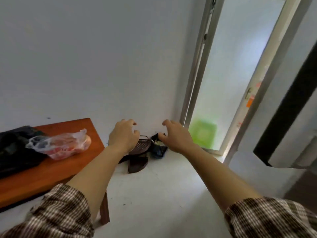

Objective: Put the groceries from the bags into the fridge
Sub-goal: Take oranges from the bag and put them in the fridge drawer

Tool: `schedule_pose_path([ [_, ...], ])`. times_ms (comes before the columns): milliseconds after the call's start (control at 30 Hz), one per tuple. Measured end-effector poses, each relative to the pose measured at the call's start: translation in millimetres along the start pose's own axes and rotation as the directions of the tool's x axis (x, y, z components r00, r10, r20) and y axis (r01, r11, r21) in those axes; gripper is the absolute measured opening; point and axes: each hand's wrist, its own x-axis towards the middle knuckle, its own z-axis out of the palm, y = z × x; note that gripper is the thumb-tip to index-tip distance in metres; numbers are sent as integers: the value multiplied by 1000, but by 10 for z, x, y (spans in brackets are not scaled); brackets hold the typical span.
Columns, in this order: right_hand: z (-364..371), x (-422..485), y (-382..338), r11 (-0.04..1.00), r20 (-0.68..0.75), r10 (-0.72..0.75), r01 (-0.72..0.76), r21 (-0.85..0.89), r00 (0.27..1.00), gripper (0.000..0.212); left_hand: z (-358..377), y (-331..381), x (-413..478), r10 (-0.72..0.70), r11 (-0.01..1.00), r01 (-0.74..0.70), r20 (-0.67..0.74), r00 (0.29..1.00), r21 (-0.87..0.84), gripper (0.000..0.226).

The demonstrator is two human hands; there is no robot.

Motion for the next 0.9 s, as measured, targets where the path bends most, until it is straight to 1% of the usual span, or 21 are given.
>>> schedule_pose_path([
  [100, 492, 502, -329, 1000, 54, -24, 25, -4, 998, 49, -27, -601, 372, -75, 997, 74, 52, 996, 16, 37],
  [200, 922, 926, -631, 1000, 145, -31, 31, 3, 989, 49, -56, -1147, 650, -143, 990, 140, 102, 984, 33, 39],
  [433, 1700, 1708, -1301, 997, 280, -73, 68, 28, 957, 49, -100, -2240, 1178, -239, 970, 232, 110, 965, 73, 38],
  [600, 2303, 2218, -1761, 997, 340, -76, 74, 21, 937, 51, -78, -3094, 1627, -248, 966, 237, 103, 963, 106, 35],
  [700, 2713, 2484, -2019, 1000, 355, -23, 18, 17, 935, 50, -39, -3635, 1845, -233, 967, 216, 122, 965, 138, 32],
  [800, 3070, 2690, -2242, 999, 371, 31, -39, 15, 928, 49, 42, -4169, 2029, -186, 972, 159, 155, 970, 170, 31],
  [900, 3376, 2873, -2451, 1000, 341, 26, -29, 1, 940, 42, 148, -4636, 2147, -128, 975, 82, 224, 966, 206, 38],
])
